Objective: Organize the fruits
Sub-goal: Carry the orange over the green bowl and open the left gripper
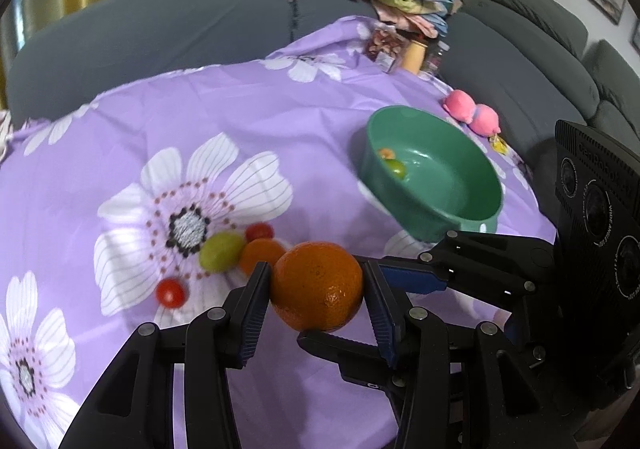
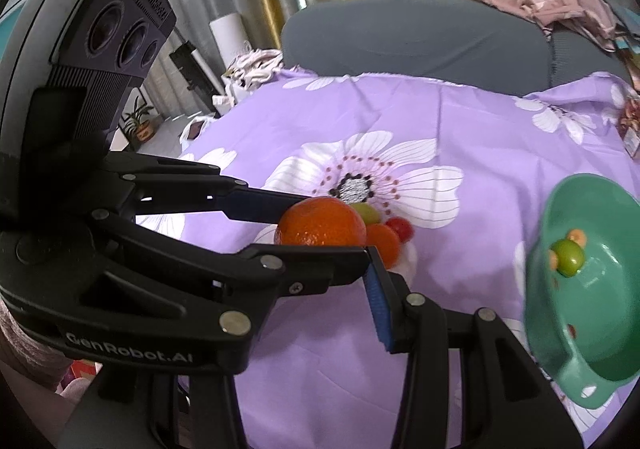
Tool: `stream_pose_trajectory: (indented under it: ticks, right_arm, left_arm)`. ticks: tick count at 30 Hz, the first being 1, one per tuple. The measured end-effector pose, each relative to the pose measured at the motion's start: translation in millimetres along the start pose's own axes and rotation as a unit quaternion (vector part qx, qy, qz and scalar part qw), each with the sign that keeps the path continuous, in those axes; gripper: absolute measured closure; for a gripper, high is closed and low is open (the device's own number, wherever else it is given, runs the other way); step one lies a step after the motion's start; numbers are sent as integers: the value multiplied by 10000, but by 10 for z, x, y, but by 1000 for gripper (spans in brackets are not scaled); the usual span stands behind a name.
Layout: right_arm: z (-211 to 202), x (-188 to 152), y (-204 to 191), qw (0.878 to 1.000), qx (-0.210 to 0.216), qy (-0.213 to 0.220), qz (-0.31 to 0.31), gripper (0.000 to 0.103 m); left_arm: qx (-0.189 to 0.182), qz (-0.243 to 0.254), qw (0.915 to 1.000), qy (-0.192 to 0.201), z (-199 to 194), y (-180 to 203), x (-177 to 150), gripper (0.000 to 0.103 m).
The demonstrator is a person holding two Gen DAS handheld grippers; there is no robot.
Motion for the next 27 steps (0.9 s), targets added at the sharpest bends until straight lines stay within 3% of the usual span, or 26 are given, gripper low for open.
stream_pose_trajectory:
  ticks: [27]
  right_arm:
    - [-905, -147, 1034, 9890, -856, 846, 865, 58]
  left_arm:
    - [-590, 1151, 9916, -24, 428, 1206, 614, 56]
Point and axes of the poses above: each gripper's, at about its wrist camera, not at the fingertips, and z roughly the way its jaws point, y to its right, x to its top, the point moved 9 cm from there along z, roughly the way its jaws point, and after that the axes turned 11 degrees about x, right-handed, at the moved point
